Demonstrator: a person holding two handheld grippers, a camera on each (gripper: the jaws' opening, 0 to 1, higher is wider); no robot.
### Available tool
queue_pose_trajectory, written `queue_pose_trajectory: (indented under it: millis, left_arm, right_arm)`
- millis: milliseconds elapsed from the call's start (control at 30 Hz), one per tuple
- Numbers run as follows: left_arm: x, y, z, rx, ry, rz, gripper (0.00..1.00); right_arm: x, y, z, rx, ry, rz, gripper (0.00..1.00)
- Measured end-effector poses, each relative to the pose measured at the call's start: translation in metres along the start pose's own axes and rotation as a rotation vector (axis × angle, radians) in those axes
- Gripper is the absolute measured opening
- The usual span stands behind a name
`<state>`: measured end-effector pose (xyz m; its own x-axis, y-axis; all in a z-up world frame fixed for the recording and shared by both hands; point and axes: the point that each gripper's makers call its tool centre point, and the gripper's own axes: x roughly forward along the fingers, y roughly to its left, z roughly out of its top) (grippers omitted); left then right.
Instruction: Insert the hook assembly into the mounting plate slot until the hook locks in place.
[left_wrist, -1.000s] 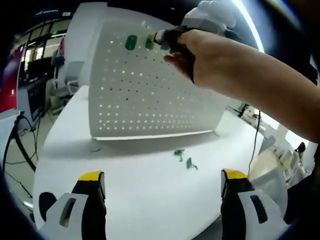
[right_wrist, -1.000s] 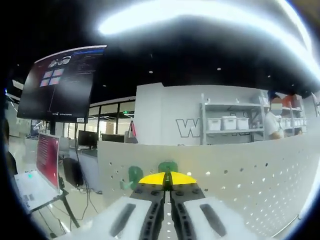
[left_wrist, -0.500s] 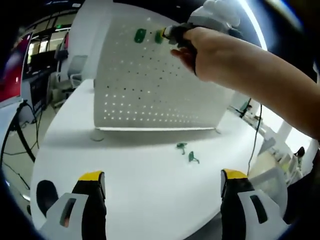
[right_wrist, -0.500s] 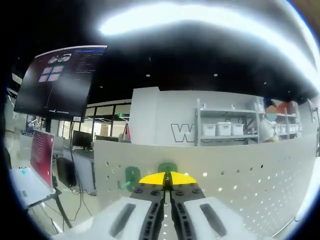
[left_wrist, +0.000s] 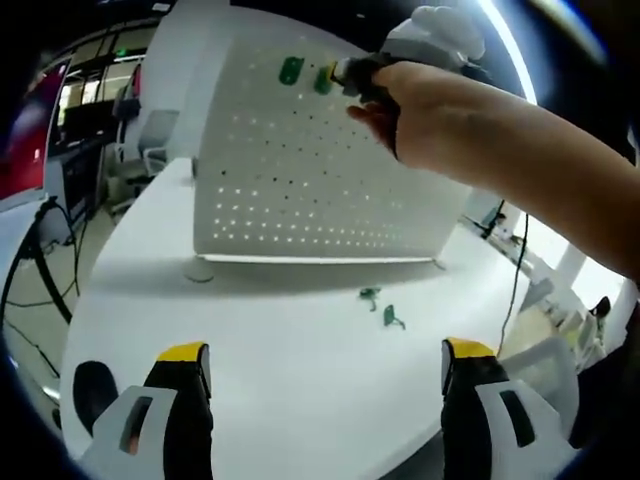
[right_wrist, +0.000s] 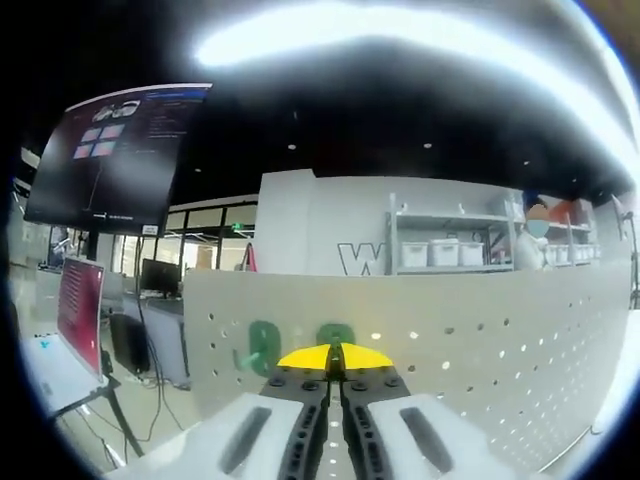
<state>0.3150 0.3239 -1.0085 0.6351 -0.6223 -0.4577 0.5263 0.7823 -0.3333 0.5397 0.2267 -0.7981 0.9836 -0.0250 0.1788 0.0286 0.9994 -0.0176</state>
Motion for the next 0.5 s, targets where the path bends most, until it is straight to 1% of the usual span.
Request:
queue_pose_trajectory:
  millis: [167,267,300,333,400,433,467,500]
  left_arm:
    - [0.001,0.000,-0.002,-0.005,0.006,-0.006,0.97]
    - [0.003,-0.001,-0.001,0.000,0.008,-0.007,0.97]
    - [0.003,-0.002,0.000,0.000,0.007,-0.008,0.97]
    - [0.003,-0.002,0.001,-0.001,0.006,-0.009,0.97]
    - [0.004,-0.004,0.002,-0.018,0.007,-0.018,0.98]
    - [0.005,-0.005,0.003,-0.024,0.001,-0.020,0.98]
    - [0.005,-0.005,0.003,-0.026,0.002,-0.021,0.98]
    - [0.005,-0.006,0.003,-0.025,0.003,-0.021,0.98]
  right_arm:
    - [0.000,0.001,-0.002,-0.005,0.006,-0.006,0.00]
    - [0.002,0.001,-0.002,-0.014,0.015,0.005,0.00]
    - [0.002,0.001,-0.002,-0.005,0.020,0.014,0.00]
    - [0.002,0.001,-0.003,0.011,0.030,0.023,0.01]
    - [0.003,0.005,-0.004,0.039,0.043,0.045,0.07]
    - [0.003,0.008,-0.003,0.036,0.042,0.055,0.10]
    - [0.003,0.008,-0.001,0.039,0.034,0.056,0.11]
    - [0.001,0.011,0.003,0.041,0.026,0.074,0.11]
